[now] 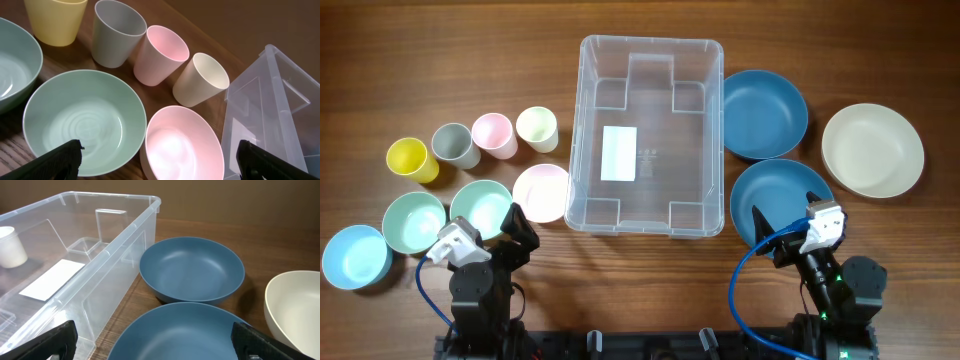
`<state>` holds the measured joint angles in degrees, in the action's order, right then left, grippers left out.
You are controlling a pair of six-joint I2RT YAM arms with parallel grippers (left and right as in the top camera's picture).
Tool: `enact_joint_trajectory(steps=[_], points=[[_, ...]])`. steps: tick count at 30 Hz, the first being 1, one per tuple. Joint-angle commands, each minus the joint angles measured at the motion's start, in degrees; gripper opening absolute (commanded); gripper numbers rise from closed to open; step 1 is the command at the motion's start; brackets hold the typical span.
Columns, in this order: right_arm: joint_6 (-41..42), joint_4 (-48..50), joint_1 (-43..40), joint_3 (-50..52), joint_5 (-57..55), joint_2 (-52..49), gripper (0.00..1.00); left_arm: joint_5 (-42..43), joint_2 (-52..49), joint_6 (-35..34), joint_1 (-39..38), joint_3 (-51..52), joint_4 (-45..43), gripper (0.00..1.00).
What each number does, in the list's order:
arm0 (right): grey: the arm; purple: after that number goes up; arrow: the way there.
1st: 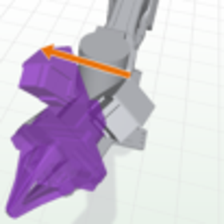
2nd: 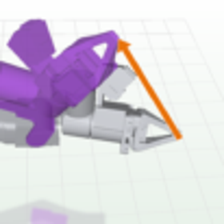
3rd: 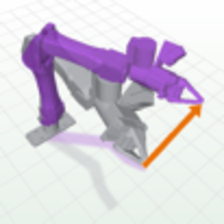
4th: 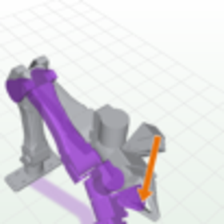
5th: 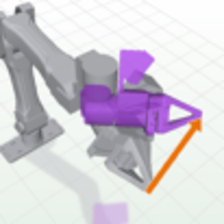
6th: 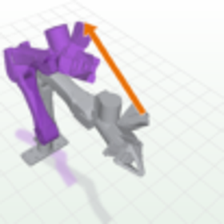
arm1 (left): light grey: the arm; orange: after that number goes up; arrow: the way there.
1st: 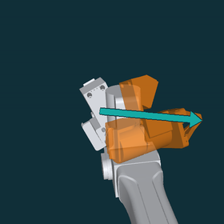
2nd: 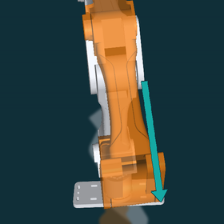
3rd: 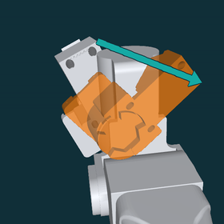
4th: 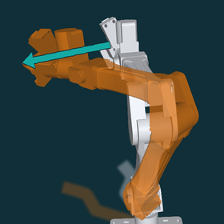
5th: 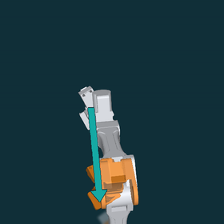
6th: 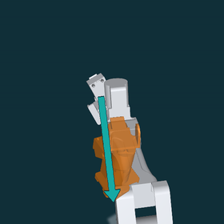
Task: Pack container
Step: 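Move the right gripper toward the front dark blue bowl, then grasp the rim of the front dark blue bowl with the right gripper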
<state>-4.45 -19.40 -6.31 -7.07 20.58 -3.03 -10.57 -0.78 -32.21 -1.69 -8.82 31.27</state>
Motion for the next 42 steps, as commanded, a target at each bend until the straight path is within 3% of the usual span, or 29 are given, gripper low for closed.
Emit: enact_joint_trajectory(steps=[1,4,7,11,14,17,24,30,33,36,42], points=[[-0.5,0.2,0.3,0.2,0.7,0.7,1.0,0.5,0.4,0.4,0.5,0.3,-0.2,1.0],[3.4,0.3,0.3,0.2,2.4,0.7,1.0,0.5,0.4,0.4,0.5,0.3,-0.2,1.0],[22.1,0.3,0.3,0.2,11.2,0.7,1.0,0.5,0.4,0.4,0.5,0.3,-0.2,1.0],[44.1,0.5,0.3,0.2,11.7,0.7,1.0,0.5,0.4,0.4,0.5,0.3,-0.2,1.0],[41.7,5.6,0.3,-0.5,17.0,0.6,1.0,0.5,0.4,0.4,0.5,0.3,-0.2,1.0],[40.3,4.3,0.3,-6.0,15.1,-2.3,0.99,0.5,0.4,0.4,0.5,0.3,-0.2,1.0],[27.1,-16.3,0.3,-33.6,0.4,-26.1,0.99,0.5,0.4,0.4,0.5,0.3,-0.2,1.0],[25.3,-25.0,0.3,-48.9,0.0,-42.2,1.0,0.5,0.4,0.4,0.5,0.3,-0.2,1.0],[33.1,-29.9,0.2,-49.3,-6.2,-45.2,1.0,0.5,0.4,0.4,0.5,0.3,-0.2,1.0],[47.9,-42.2,0.2,-49.3,-24.7,-48.0,1.0,0.5,0.4,0.4,0.5,0.3,-0.2,1.0],[52.8,-47.3,0.2,-46.0,-28.7,-55.7,1.0,0.5,0.4,0.4,0.5,0.3,-0.2,1.0]])
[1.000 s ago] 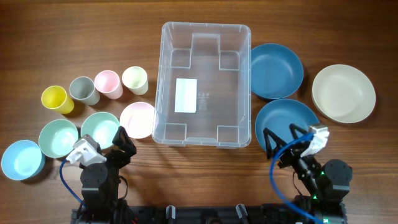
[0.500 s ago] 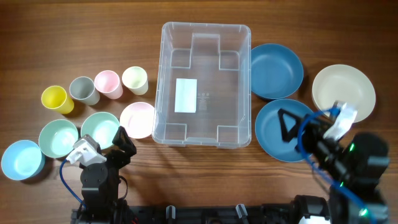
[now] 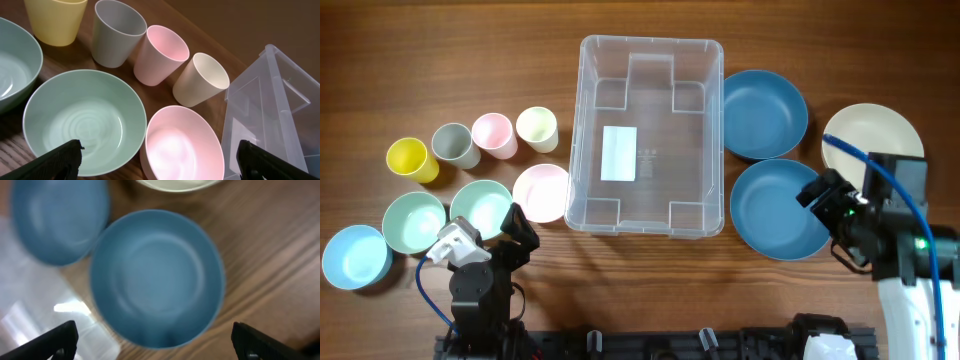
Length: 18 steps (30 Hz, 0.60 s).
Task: Pack container
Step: 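Grasp the rim of the front dark blue bowl with the right gripper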
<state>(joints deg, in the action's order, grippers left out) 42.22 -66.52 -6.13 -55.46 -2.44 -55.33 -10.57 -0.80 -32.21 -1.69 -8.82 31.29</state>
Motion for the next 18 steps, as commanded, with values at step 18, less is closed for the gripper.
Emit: enact_joint_trajectory(steps=[18], points=[[7.5,18.9,0.1,25.1,7.9,-12.8,0.73,0.5,0.4,0.4,0.5,0.3,-0.2,1.0]])
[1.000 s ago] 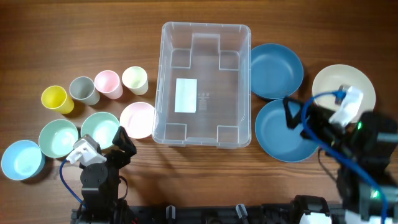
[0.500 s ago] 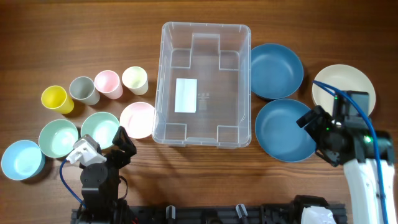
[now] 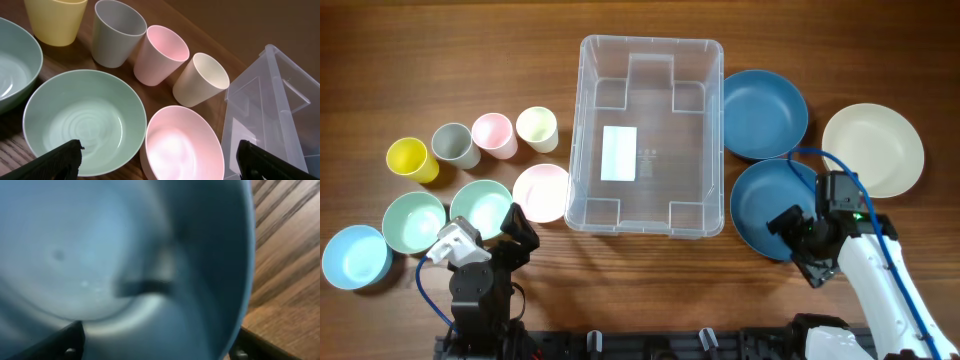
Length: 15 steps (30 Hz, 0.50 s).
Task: Pack container
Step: 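Grasp the rim of the front dark blue bowl with the right gripper, then lift the dark blue bowl and lower it into the clear bin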
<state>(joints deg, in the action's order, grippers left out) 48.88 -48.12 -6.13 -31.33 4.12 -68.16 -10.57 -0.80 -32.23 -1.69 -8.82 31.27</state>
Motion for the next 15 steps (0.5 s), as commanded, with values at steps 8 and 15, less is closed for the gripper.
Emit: enact_joint_trajectory(steps=[8,15], points=[[0.8,-1.9,0.1,0.9,2.0,0.7,0.37,0.5,0.4,0.5,0.5,0.3,-0.2,1.0],[0.8,-6.9,0.1,0.9,2.0,7.7,0.04,0.5,0.4,0.5,0.5,0.3,-0.2,1.0]])
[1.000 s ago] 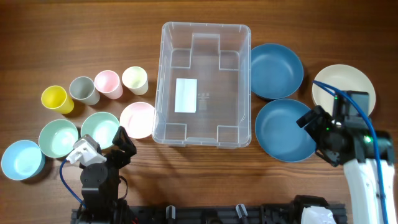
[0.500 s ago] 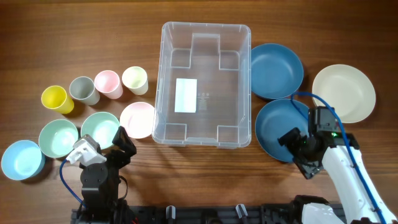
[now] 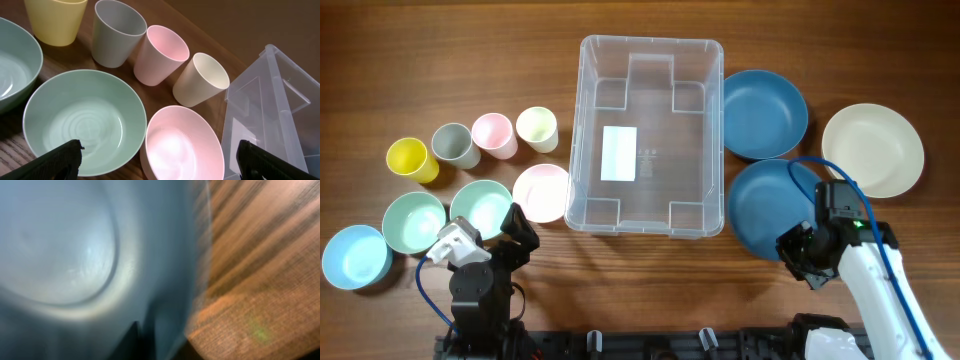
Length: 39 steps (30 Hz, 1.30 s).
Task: Pack container
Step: 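Lift the dark blue bowl and lower it into the clear bin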
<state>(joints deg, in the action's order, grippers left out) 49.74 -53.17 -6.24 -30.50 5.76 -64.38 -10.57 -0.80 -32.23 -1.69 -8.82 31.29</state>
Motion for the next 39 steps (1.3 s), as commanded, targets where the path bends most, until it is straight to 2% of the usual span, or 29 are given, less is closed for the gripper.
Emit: enact_joint_trajectory(steps=[1,7,12,16,20,25,27,29,34,39], points=[[-0.1,-2.4,0.2,0.1,0.3,5.3,0.04,0.5,0.4,0.5,0.5,0.3,-0.2,1.0],[0.0,-6.1,0.2,-0.4,0.1,15.7,0.04,0.5,0.4,0.5,0.5,0.3,-0.2,1.0],[-0.1,-6.0,0.2,-2.6,-0.9,17.7,0.04,0.5,0.4,0.5,0.5,0.3,-0.2,1.0],[-2.2,-6.5,0.2,-12.0,-2.4,17.7,0.04,0.5,0.4,0.5,0.5,0.3,-0.2,1.0],[-5.3,-7.0,0.2,-26.0,-3.3,16.8,0.04,0.5,0.4,0.5,0.5,0.3,-0.2,1.0],[-10.0,-6.2,3.0,-37.2,6.8,8.5,0.04,0.5,0.4,0.5,0.5,0.3,-0.2,1.0],[-9.9,-2.4,6.6,-37.4,9.4,4.2,0.04,0.5,0.4,0.5,0.5,0.3,-0.2,1.0],[-9.9,4.4,14.1,-37.4,10.2,-3.1,0.04,0.5,0.4,0.5,0.5,0.3,-0.2,1.0],[-12.4,14.9,28.3,-39.5,5.8,-18.5,0.04,0.5,0.4,0.5,0.5,0.3,-0.2,1.0],[-17.7,17.9,31.6,-47.0,1.5,-29.6,0.04,0.5,0.4,0.5,0.5,0.3,-0.2,1.0]])
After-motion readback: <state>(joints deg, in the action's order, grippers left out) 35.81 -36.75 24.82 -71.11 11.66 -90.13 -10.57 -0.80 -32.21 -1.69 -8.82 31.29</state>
